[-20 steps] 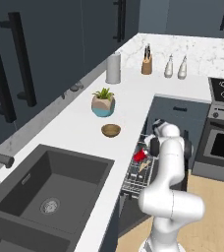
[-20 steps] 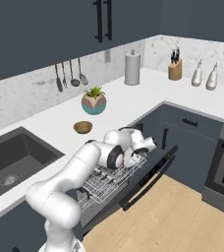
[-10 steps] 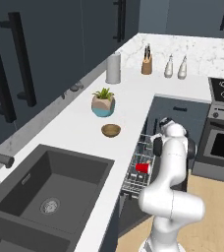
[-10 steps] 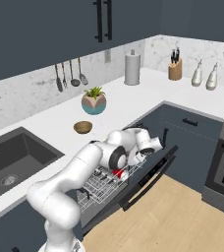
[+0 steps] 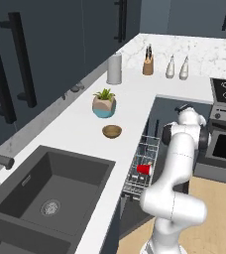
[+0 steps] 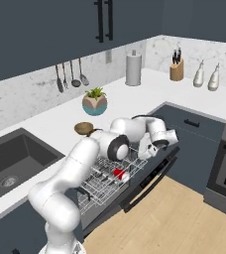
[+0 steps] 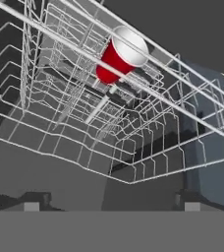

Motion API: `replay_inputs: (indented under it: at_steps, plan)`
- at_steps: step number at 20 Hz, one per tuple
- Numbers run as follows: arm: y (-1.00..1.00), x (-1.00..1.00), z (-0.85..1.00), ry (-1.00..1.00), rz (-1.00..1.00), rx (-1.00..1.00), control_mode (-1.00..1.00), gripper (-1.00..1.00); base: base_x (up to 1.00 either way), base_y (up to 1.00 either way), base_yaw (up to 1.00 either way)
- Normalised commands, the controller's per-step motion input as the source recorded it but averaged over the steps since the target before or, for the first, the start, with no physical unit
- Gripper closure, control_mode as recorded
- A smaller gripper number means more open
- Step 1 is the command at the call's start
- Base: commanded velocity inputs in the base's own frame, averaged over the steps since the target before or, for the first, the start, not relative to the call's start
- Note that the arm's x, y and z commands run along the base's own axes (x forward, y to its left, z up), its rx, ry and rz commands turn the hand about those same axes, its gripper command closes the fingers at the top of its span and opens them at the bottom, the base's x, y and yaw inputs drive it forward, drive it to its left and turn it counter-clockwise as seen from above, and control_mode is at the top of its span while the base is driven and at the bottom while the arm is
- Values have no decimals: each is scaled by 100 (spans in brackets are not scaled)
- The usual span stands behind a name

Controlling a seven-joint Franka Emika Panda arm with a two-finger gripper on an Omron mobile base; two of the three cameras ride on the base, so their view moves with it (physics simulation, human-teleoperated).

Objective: Pick up the cup and bowl from the counter, place them in the dishwasher, and close the dishwasher door.

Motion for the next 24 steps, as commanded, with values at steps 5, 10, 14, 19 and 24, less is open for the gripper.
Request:
replay_inputs:
  at_steps: [5,10,14,19,24]
  plan:
    - [66,-83,58,-47,5,-21,-100,-100,0,0,0]
    - [97,-75,47,-56,8,-31,-100,-100,0,0,0]
    - [82,-7,65,-42,10,-23,-100,-100,0,0,0]
    - [73,33,50,-21,13,-15,-100,-100,0,0,0]
    - [63,30,24,-20,11,-18,-100,-100,0,0,0]
